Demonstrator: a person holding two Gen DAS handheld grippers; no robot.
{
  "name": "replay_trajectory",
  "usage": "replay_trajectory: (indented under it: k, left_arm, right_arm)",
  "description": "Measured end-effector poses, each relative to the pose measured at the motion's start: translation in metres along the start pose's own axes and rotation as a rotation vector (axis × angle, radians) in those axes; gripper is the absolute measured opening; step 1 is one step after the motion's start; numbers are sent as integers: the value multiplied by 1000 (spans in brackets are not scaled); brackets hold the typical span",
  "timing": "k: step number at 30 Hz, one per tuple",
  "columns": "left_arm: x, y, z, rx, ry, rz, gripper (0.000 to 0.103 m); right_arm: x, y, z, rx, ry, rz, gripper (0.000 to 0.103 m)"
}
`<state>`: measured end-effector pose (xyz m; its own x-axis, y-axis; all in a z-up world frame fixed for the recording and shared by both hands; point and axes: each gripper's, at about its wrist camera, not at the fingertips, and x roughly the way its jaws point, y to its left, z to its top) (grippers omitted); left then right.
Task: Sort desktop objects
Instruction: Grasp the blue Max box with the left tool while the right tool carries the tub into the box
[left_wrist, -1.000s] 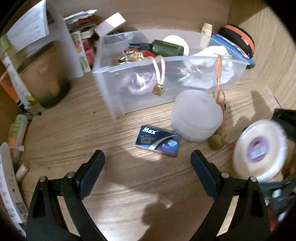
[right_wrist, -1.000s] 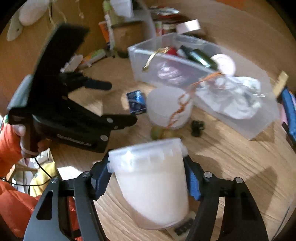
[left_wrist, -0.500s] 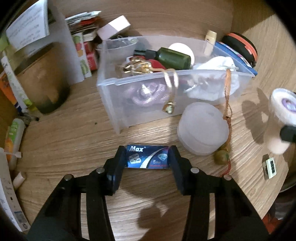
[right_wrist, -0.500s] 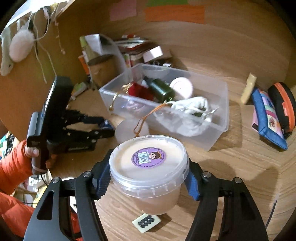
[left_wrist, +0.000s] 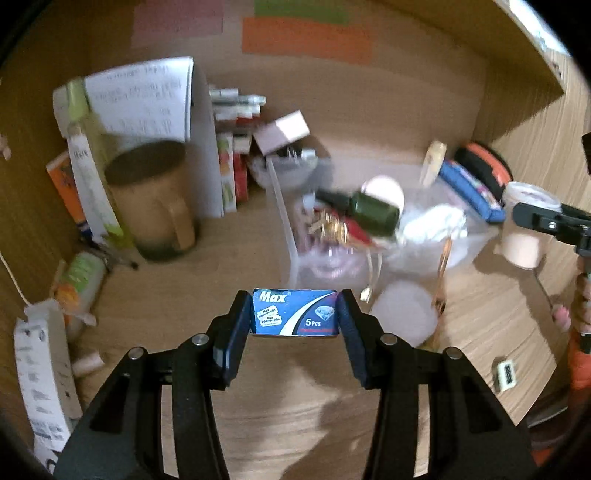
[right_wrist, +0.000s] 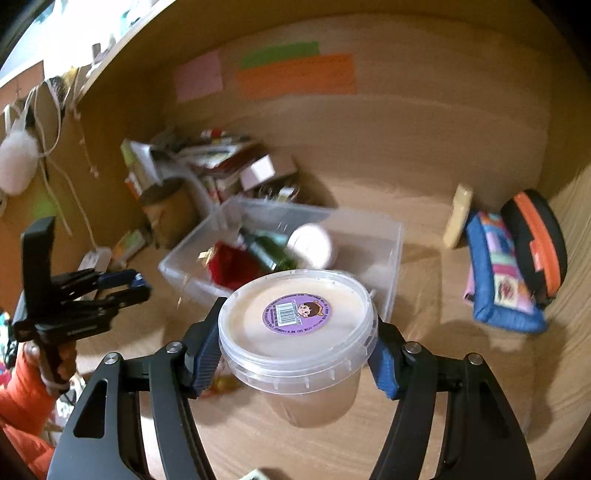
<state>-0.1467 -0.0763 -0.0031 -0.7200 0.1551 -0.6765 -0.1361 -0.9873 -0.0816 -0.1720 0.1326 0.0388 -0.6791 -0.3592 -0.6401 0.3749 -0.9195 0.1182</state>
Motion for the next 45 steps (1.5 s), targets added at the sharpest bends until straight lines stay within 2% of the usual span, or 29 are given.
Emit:
replay_trajectory:
  k: [7, 20, 25, 29, 30, 31, 32, 34, 38, 45]
  left_arm:
    - [6, 0, 30, -6, -45, -23, 47]
    - [56, -24, 49, 50, 15, -84, 47]
    - [70, -27, 50, 53, 53, -100, 48]
    - [67, -31, 50, 52, 66, -143, 67]
    - [66, -32, 50, 55, 65, -144, 69]
    - [65, -34, 50, 56, 62, -141, 73]
    - [62, -35, 50, 59, 53, -127, 78]
    - [60, -37, 51, 63, 40, -113, 80]
    - [51, -35, 50, 46, 21, -97, 87]
    - [26, -32, 45, 40, -29, -63, 92]
  right_arm:
    - [17, -12, 26, 14, -12, -10, 64]
    - [83, -5, 34, 1, 83, 45, 64]
    - [105, 2, 31, -42, 140, 6, 64]
    - [105, 11, 23, -103, 151, -33, 65]
    - [102, 13, 22, -116, 151, -37, 65]
    - [100, 14, 22, -123, 149, -37, 67]
    - [96, 16, 22, -135, 142, -44, 73]
    - [91, 18, 22, -145, 124, -71, 80]
    - [78, 19, 22, -153, 105, -92, 80]
    - [58, 20, 15, -146, 98, -122, 83]
